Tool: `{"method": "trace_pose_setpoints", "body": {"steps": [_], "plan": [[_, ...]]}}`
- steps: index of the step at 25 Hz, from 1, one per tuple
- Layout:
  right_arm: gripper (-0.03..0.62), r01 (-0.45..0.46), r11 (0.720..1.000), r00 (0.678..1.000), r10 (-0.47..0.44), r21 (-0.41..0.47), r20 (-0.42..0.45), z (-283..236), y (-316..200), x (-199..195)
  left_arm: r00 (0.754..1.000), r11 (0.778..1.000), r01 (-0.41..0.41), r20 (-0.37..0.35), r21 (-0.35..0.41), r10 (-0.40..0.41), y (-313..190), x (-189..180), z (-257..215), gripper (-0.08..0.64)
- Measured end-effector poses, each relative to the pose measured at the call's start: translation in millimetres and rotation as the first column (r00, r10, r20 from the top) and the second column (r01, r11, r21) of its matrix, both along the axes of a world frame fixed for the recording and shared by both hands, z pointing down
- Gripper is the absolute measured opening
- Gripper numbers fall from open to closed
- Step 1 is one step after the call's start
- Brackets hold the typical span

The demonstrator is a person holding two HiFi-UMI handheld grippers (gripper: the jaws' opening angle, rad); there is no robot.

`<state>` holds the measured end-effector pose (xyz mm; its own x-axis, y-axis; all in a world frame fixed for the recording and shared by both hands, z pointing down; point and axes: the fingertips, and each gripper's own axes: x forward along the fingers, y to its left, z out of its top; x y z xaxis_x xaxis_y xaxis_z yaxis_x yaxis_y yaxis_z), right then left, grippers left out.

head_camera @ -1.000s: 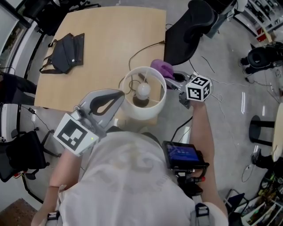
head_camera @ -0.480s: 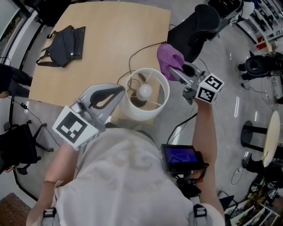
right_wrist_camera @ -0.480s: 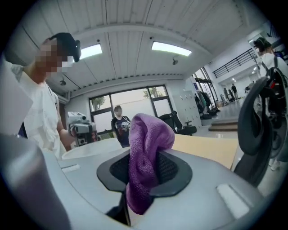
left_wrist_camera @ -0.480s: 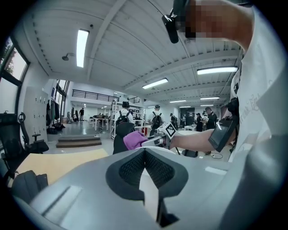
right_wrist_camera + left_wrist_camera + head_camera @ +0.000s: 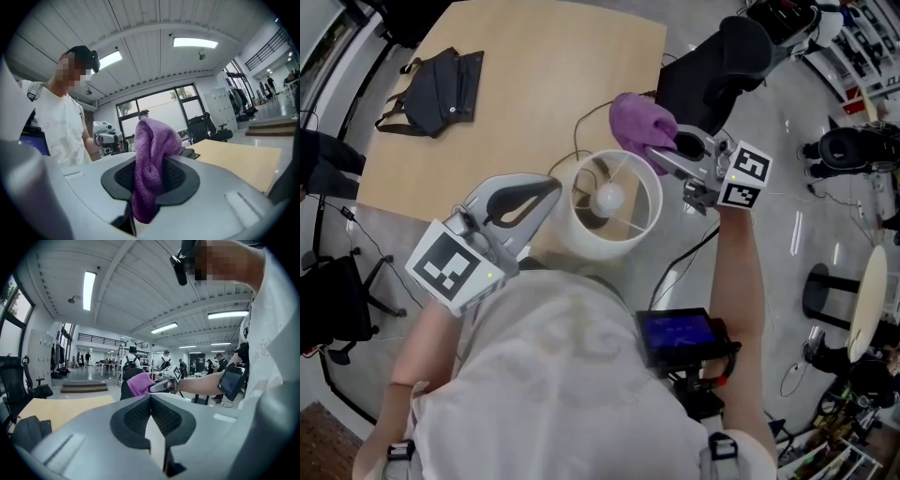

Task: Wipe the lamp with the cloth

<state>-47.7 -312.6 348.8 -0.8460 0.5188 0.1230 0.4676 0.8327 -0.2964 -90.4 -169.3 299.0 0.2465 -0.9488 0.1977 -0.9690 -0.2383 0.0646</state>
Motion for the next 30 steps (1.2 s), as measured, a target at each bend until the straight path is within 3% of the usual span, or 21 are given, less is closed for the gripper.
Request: {"method": "trace_pose_setpoints", "body": {"steps": [5, 9, 13, 16, 20, 23, 27, 30], "plan": [[0.103, 0.025, 0.999, 0.998, -0.027, -0.032, -0.057, 25, -4, -6, 1.0, 1.0, 0.019, -0.004, -0.008, -0.019, 0, -5, 3, 0.002], [0.103, 0.019, 1.0, 0.984, -0.019, -0.004, -0.178, 67, -12, -10, 0.999, 0.999, 0.032, -0.008, -0.012, -0.032, 3, -7, 6, 0.002], [0.103, -0.037, 0.999, 0.954, 0.04, 0.014, -0.297, 118, -23, -14, 0.999, 0.999, 0.045, -0.008, -0.022, -0.045, 6, -11, 11, 0.002], [0.104, -0.095, 0.995, 0.936, 0.092, 0.008, -0.34, 145, -31, -15, 0.998, 0.997, 0.049, -0.024, -0.058, -0.051, 8, -10, 14, 0.002], [0.106, -0.119, 0.988, 0.91, 0.148, 0.099, -0.386, 165, -41, -15, 0.998, 0.996, 0.061, -0.03, -0.059, -0.063, 11, -13, 14, 0.002], [0.104, -0.118, 0.987, 0.934, 0.148, 0.11, -0.327, 137, -38, -18, 0.996, 0.995, 0.077, -0.041, -0.066, -0.079, 15, -17, 14, 0.002], [0.104, -0.107, 0.988, 0.975, 0.126, 0.112, -0.185, 70, -34, -28, 0.994, 0.995, 0.101, -0.031, -0.024, -0.102, 19, -31, 18, 0.002], [0.104, -0.064, 0.993, 0.994, 0.072, 0.095, -0.078, 17, -23, -34, 0.994, 0.994, 0.099, -0.042, -0.039, -0.1, 22, -32, 22, 0.002]]}}
